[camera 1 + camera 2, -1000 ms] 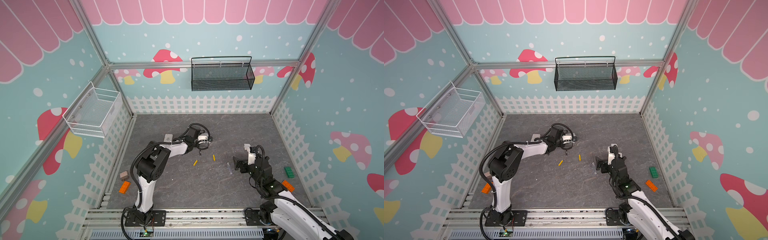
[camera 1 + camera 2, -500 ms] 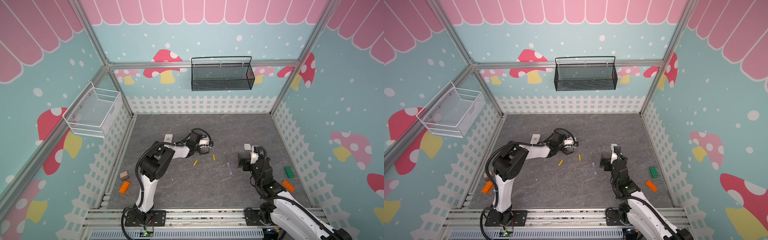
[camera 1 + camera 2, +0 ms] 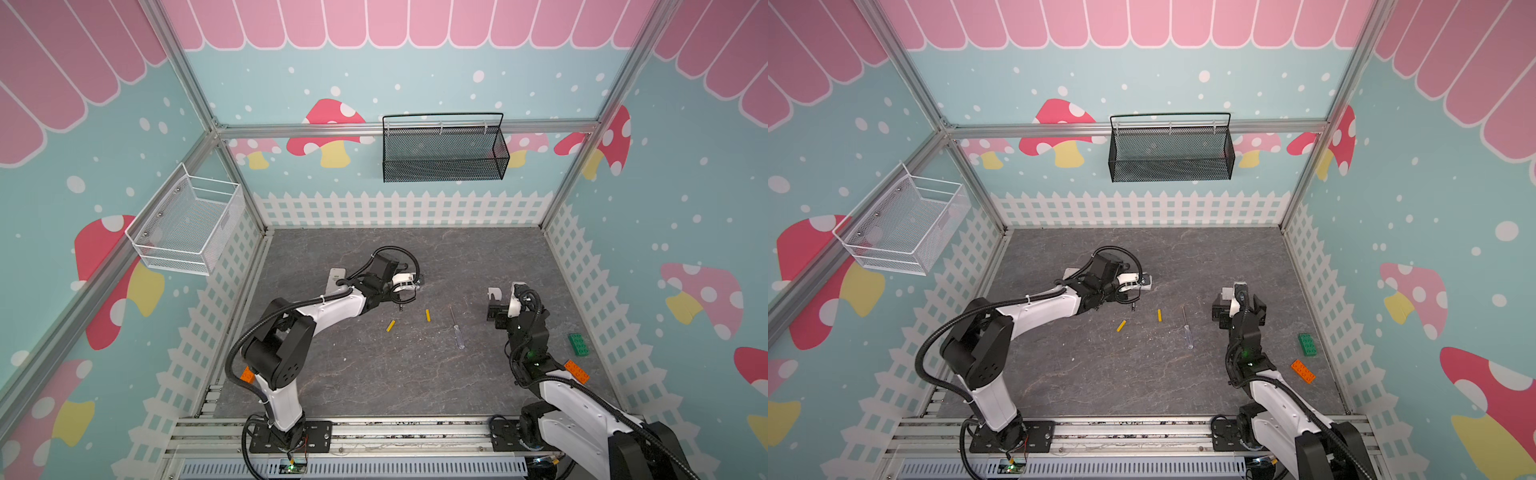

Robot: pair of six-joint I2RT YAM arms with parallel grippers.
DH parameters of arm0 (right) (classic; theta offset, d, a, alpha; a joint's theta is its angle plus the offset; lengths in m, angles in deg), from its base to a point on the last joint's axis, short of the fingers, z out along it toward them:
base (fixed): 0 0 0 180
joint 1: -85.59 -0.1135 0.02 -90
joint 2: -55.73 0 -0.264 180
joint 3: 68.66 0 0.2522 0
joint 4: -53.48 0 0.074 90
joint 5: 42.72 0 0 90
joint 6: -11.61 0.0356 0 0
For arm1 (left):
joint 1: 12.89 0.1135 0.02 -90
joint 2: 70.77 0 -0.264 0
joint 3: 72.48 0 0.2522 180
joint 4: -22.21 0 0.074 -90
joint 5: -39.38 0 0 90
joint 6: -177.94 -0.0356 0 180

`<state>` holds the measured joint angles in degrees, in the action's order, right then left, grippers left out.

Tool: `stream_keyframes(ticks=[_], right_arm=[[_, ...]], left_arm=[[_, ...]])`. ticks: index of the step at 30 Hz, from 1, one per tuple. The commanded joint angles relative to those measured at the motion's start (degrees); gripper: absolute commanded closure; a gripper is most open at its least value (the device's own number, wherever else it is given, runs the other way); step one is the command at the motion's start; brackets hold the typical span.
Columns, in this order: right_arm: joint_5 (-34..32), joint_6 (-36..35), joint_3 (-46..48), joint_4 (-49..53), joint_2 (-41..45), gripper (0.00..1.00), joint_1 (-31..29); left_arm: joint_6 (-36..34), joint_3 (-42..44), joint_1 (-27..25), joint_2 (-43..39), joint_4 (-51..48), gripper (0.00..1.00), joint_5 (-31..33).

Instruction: Unload the batteries from the remote control

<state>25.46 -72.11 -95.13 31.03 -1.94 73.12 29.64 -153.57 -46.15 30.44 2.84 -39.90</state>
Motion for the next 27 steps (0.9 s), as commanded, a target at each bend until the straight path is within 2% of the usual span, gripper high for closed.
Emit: stream_keyframes(ticks=[1,5,8,11,14,22,26,27], right_arm=[[-2.7,-5.5,0.3,-11.3,-4.6,0.01,1.2],[-4.2,-7.6,1.1,-17.7,-8.9,0.01,2.8],[-0.7,-8.0,2.6,-21.3,-10.6,0.01,5.3],[0.5,-7.0,4.1,-24.2,-12.8,0.01,7.2],[3.2,-7.0,5.0,-26.0,-12.4,0.01,8.2],[6.6,-7.4,3.5,-31.7,-17.9,0.01,9.2],[11.0,-7.8,2.4,-35.7,-22.8,0.01,9.4],[11.6,-8.1,2.1,-35.9,-23.7,0.01,9.4]], left_arm=[[12.6,1.9,3.6,-4.5,-6.1,0.11,-3.5],[27.4,5.9,11.4,-10.2,-4.4,0.08,-8.0],[39.9,10.0,18.5,-13.6,-0.8,0.01,-12.8],[48.3,15.9,23.7,-15.9,5.3,0.01,-16.1],[49.6,21.0,26.2,-17.1,10.0,0.01,-16.5],[47.2,31.2,27.4,-16.5,24.6,0.01,-20.2],[48.8,33.7,27.8,-15.4,31.6,0.01,-19.8],[49.1,33.0,27.9,-15.2,30.5,0.01,-19.0]])
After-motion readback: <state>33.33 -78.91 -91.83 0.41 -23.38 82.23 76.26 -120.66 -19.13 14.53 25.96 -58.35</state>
